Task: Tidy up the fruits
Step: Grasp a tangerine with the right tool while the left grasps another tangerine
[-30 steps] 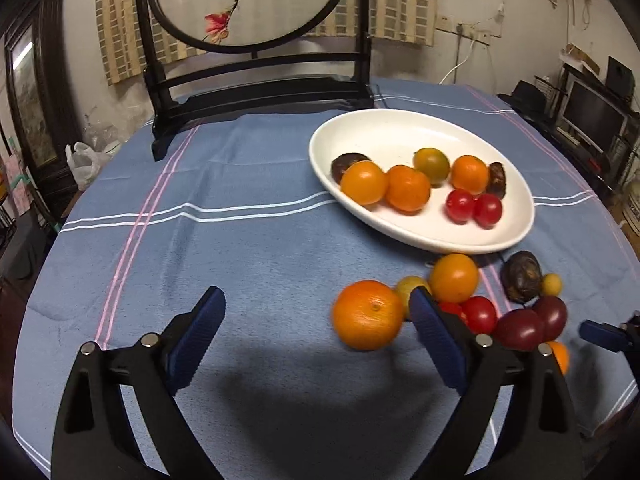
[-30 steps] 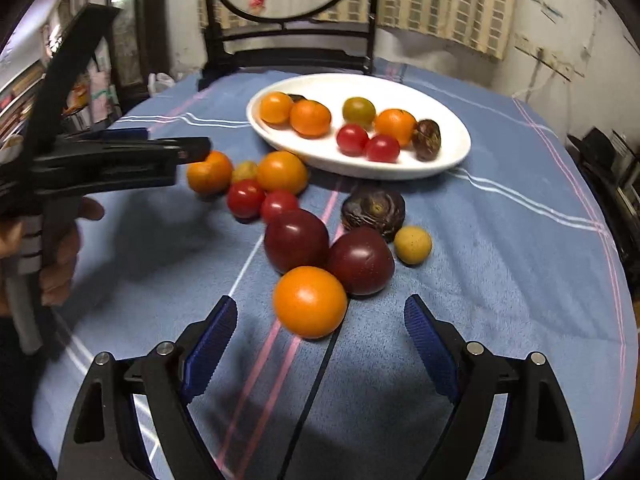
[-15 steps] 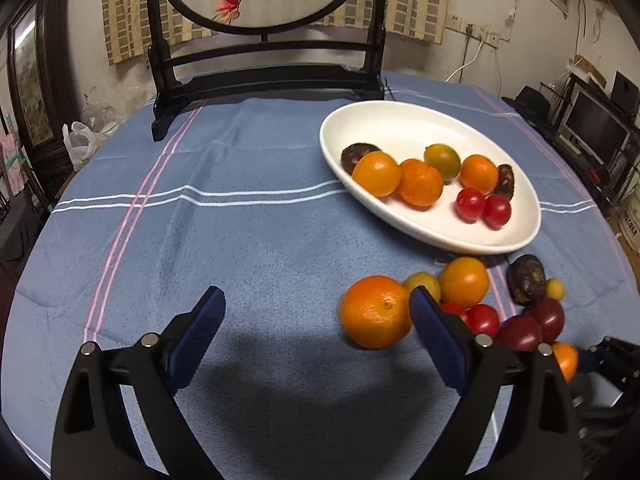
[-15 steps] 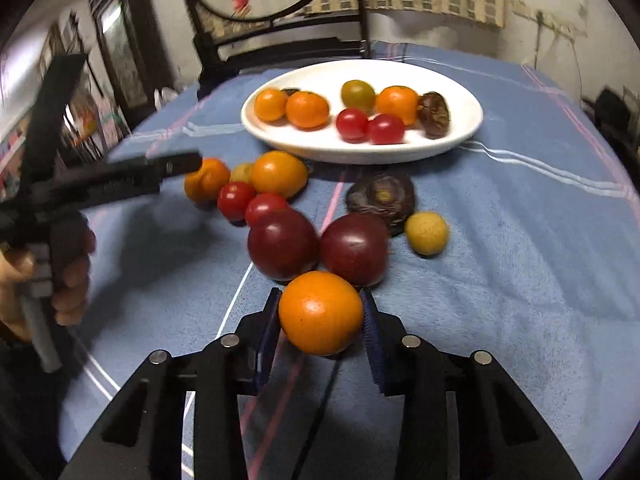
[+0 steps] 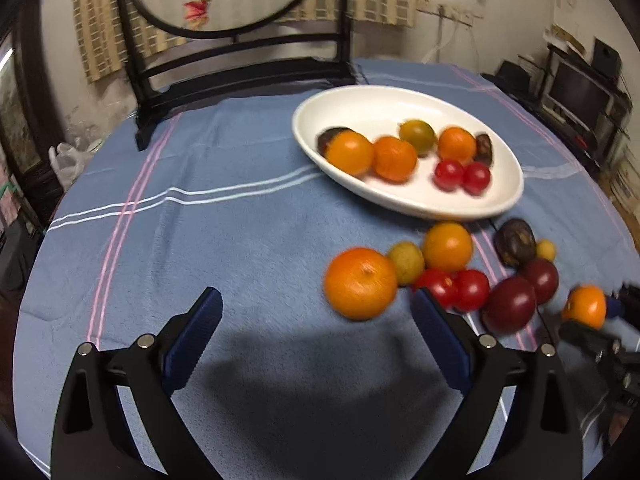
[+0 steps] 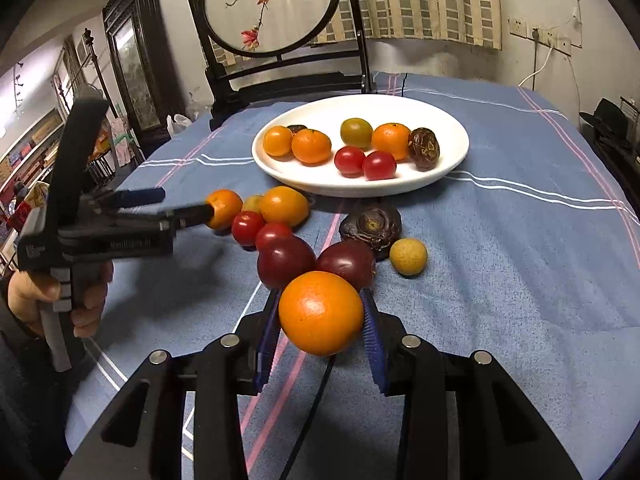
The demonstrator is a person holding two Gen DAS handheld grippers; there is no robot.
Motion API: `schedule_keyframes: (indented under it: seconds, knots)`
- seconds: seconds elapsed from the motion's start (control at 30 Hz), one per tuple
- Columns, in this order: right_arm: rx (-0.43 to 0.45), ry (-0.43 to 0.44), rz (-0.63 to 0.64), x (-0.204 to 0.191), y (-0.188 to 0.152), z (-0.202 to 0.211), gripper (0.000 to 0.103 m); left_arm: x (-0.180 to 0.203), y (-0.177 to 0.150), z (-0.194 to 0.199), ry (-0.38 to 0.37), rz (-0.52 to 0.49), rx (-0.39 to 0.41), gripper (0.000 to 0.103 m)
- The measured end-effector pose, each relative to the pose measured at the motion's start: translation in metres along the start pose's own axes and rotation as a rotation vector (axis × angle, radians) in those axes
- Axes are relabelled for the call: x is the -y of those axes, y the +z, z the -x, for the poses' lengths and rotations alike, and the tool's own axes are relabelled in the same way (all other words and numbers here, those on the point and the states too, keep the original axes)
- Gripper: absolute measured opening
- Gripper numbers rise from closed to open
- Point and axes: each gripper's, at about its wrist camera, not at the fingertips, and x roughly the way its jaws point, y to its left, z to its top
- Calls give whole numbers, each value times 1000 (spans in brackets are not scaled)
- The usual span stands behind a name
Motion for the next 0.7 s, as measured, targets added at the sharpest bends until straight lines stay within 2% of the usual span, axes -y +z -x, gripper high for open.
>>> schedule_keyframes:
  seconds: [0.07,0.23,0.4,0.53,0.7]
  knots:
    - [2,-1,-8,1,-1,0,39,5,-5,-3,-14,-38,-23,93]
    - [6,-1,-3,1,-3,3,39,4,-8,-21,9,-25,-75,89]
    - [11,6,1,-2,-3,5,39,10,-7,-29,29,-46,-62,86]
    - [4,8,7,-4,-5,4,39,3,-3,-34,6,-2,-56,78]
    - [4,7,8,-6,-5,4,39,5,5,-40,10,6,-38,75]
